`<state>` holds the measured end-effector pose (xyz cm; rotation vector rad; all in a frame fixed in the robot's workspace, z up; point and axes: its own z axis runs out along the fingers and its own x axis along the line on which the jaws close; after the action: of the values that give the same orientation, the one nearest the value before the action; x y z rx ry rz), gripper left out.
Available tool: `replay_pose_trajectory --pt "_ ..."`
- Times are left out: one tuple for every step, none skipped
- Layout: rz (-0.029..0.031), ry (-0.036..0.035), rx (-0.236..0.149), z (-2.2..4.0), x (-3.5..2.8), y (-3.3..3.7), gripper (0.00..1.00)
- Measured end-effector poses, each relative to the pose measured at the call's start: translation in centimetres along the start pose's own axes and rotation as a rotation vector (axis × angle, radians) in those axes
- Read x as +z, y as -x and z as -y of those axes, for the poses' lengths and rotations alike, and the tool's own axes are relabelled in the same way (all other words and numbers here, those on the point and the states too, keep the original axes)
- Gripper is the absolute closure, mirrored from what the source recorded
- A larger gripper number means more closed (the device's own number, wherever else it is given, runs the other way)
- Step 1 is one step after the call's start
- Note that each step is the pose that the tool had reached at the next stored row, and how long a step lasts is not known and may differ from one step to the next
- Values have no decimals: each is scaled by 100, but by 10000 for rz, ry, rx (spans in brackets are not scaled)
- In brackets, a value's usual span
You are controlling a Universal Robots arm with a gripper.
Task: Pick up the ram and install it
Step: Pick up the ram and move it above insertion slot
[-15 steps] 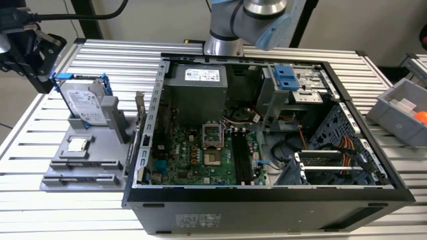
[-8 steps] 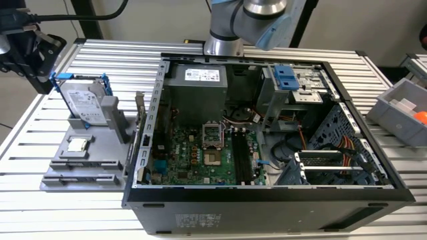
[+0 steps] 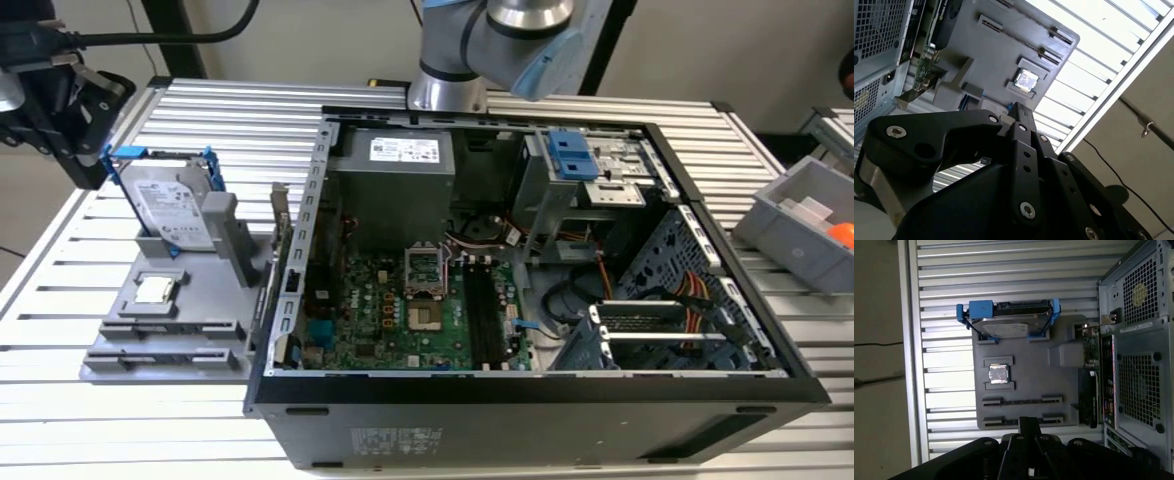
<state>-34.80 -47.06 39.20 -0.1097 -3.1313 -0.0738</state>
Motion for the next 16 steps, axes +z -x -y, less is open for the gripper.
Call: replay_pose_trajectory --pt "-2 -1 -2 0 0 0 100" --pt "-2 0 -4 0 1 0 100" --pt "-2 -1 -6 0 1 1 100" --pt "-9 -1 -12 2 2 6 100" --pt "-19 -1 -19 5 2 13 100" --pt "-26 -2 -23 7 3 16 100" --pt "-33 -4 -27 7 3 19 100" --pt "-36 -3 -29 7 4 22 100" --pt "-38 -3 -32 7 5 25 100" --pt "-40 -3 -35 7 6 29 100" --pt "-44 -3 -38 7 6 32 100" --pt "-46 -4 -39 8 6 33 100" --pt "-50 -4 -43 8 6 39 100" --pt "-55 -5 -47 9 6 43 100" --pt "-61 -6 -51 9 6 50 100" --pt "-62 -5 -61 11 6 58 100"
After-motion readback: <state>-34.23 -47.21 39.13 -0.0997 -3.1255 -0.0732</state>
